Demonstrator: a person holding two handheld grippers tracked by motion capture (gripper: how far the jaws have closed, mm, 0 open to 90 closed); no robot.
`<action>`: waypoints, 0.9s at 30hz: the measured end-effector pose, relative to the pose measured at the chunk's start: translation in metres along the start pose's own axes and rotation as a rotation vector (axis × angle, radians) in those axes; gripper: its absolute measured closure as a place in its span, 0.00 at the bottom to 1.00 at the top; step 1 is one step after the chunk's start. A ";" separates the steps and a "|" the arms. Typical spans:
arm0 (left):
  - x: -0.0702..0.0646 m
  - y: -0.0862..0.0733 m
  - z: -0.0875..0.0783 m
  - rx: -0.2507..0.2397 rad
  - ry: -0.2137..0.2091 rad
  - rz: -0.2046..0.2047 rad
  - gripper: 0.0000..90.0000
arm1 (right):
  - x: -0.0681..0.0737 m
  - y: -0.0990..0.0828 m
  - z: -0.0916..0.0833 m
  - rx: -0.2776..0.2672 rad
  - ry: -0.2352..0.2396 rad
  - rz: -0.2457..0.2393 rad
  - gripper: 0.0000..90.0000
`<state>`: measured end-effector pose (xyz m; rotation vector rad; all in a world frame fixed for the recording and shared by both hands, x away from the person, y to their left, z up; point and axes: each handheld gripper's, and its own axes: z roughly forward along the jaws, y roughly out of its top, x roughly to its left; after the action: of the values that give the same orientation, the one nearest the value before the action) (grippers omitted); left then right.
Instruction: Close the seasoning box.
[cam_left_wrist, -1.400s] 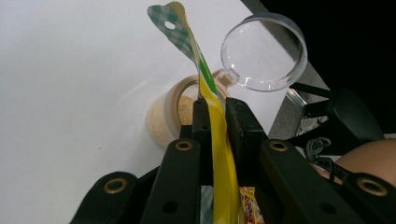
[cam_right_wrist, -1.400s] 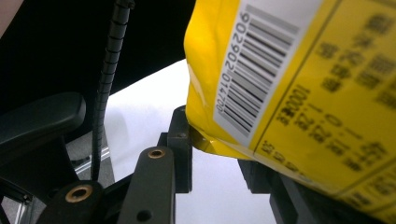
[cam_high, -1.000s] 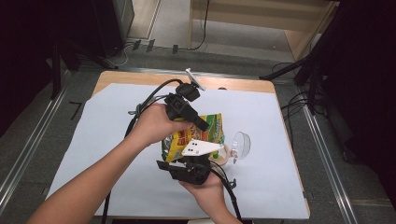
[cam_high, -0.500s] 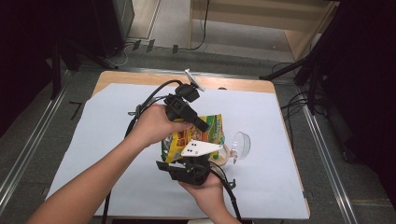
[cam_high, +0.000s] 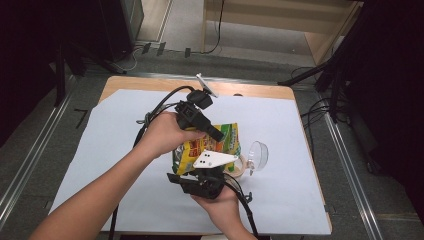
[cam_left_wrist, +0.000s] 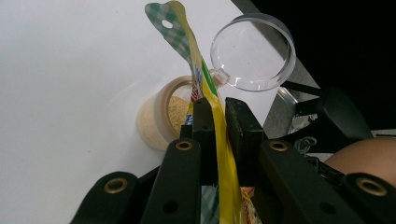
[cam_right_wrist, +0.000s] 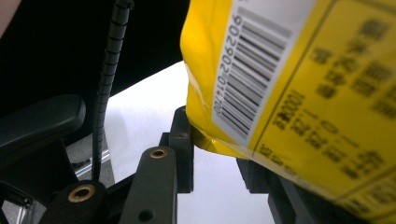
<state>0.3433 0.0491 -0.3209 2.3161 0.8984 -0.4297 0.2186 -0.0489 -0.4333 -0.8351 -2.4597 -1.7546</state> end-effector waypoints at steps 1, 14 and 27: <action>0.001 0.000 0.000 -0.008 -0.003 -0.004 0.93 | 0.000 0.000 0.000 0.003 -0.003 -0.002 0.79; -0.002 -0.002 -0.001 -0.015 0.003 0.008 0.92 | 0.001 -0.002 0.002 -0.011 -0.016 0.003 0.79; -0.004 -0.009 -0.006 -0.036 0.024 0.021 0.93 | 0.001 -0.003 0.006 0.005 -0.022 -0.036 0.79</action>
<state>0.3344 0.0562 -0.3182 2.3001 0.8855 -0.3750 0.2180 -0.0439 -0.4380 -0.8199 -2.5074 -1.7593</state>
